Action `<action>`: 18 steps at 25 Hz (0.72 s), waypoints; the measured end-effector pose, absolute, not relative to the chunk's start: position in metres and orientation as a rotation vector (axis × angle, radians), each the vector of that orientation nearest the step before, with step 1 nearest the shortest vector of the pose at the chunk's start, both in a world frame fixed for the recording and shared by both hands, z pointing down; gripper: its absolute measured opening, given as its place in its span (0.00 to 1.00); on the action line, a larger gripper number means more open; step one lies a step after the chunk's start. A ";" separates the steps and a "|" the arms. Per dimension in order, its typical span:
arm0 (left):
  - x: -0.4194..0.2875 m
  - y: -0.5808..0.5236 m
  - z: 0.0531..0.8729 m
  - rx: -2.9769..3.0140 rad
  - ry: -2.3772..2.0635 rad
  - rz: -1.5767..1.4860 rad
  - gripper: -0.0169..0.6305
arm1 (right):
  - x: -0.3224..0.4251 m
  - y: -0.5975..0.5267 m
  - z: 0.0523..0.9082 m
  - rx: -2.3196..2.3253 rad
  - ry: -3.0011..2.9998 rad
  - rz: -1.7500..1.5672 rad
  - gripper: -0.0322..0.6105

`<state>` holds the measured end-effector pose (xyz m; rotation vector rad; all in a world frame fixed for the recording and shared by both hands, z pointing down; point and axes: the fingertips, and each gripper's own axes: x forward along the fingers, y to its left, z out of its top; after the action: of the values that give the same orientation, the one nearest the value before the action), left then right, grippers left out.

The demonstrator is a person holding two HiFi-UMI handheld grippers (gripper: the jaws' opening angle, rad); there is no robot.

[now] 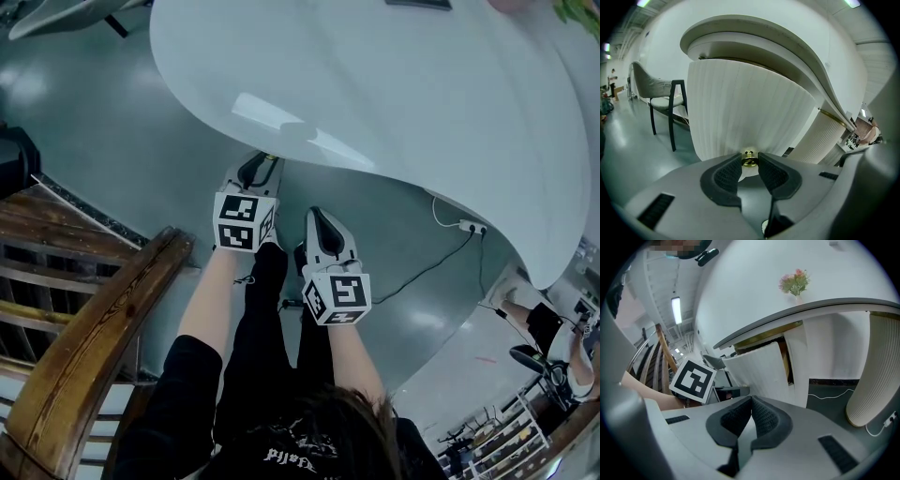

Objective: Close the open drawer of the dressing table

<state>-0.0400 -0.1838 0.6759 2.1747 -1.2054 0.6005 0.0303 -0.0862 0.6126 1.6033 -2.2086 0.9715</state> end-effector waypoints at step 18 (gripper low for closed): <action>-0.030 -0.210 0.674 2.263 -1.227 0.599 0.22 | 0.038 -0.101 0.619 1.628 -2.217 0.940 0.09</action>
<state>-0.0301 -0.2098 0.6737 2.2629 -1.2272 0.5992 0.0377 -0.1010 0.6186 1.6276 -2.2167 0.9402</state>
